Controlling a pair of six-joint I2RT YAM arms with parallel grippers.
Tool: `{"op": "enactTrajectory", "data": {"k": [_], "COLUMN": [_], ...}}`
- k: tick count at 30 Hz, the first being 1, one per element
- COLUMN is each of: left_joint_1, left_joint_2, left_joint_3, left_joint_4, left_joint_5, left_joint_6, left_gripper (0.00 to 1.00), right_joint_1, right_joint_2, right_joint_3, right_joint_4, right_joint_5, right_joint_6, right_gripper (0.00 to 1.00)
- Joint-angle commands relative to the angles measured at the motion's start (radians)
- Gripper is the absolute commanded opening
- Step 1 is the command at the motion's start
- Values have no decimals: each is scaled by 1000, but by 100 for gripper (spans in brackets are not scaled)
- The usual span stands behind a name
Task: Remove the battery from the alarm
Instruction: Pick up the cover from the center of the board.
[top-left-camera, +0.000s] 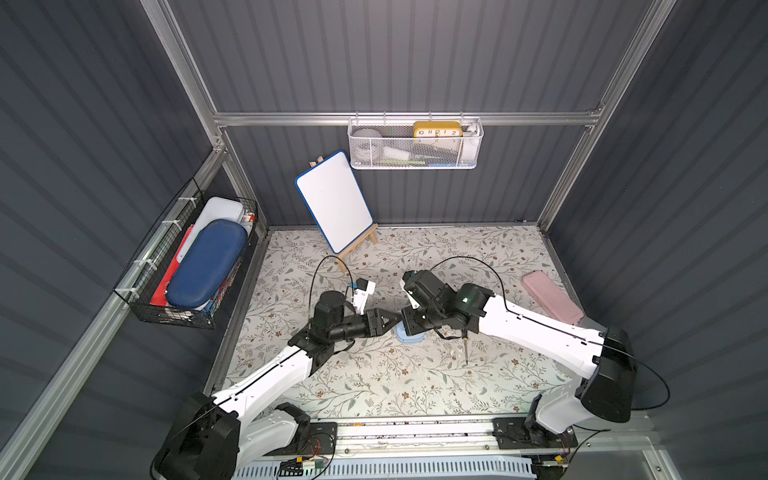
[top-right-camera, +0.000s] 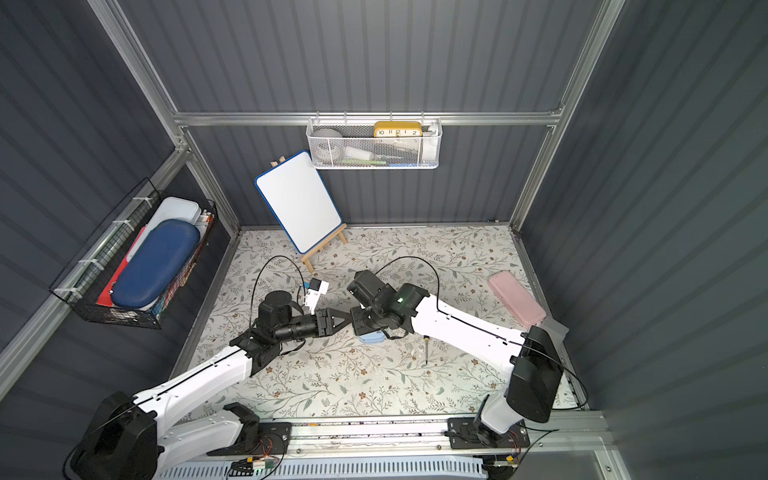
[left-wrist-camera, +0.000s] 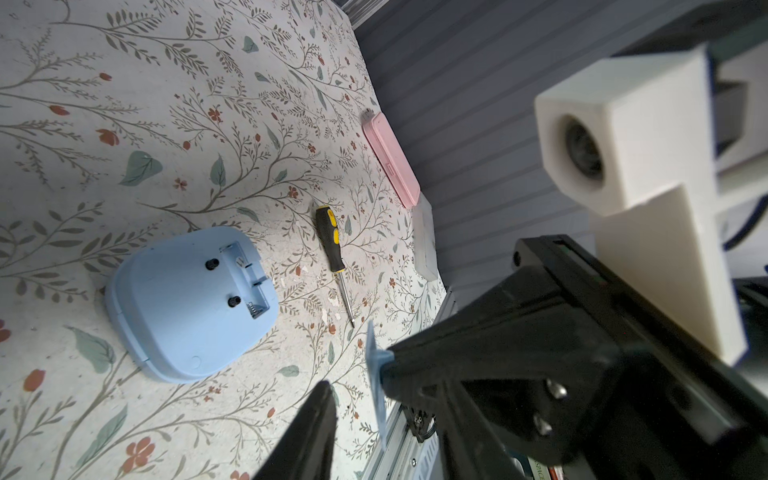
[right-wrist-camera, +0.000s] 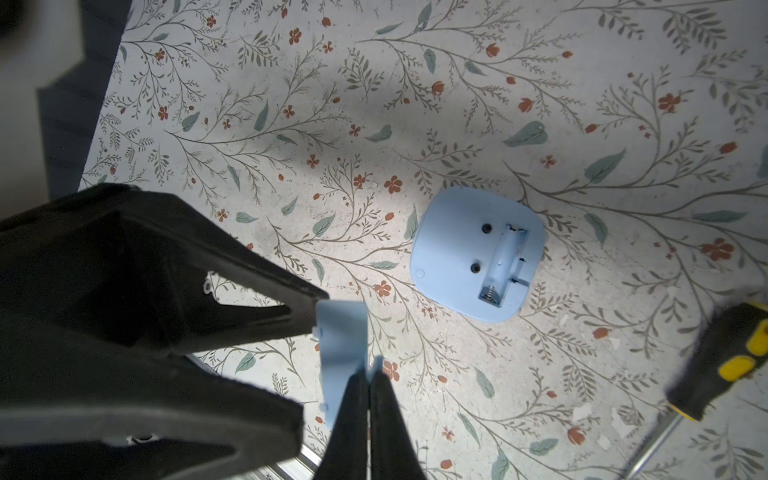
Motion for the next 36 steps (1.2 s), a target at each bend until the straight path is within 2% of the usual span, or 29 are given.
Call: {"op": "enactTrajectory", "data": {"k": [1,9,18,24,27,30,32,34,36], "left_joint_1": [7,7,6,5,5,4,4,3,4], "left_joint_2": [2,-10,-3,-10,-16,-18,-22,-25,-29], "left_joint_3": [-10,-18,-11,-1,0,4,8,11,14], "left_joint_4": [22,23,42,7,-7,-18,-28,-44,-67], "left_joint_5": [22,-16,-23,-23,-60,-67,-78,-97,-124], "left_joint_6": [-1,-10,-3,14,14,10,7,2,-12], "left_gripper": [42,28,19,7,0,0,0,0,0], "right_joint_1": [7,27,38,38,38,39,39,40,40], "right_joint_2": [6,26,37,33,31,33,31,25,8], "right_joint_3": [26,36,44,45,40,42,42,45,44], "right_joint_4": [0,5,9,12,17,15,17,17,12], "right_joint_5": [-3,-13,-8,-2,-4,-2,-2,11,36], "right_joint_6": [2,8,7,7,9,8,7,8,8], "right_gripper": [0,0,0,0,0,0,11,37,49]}}
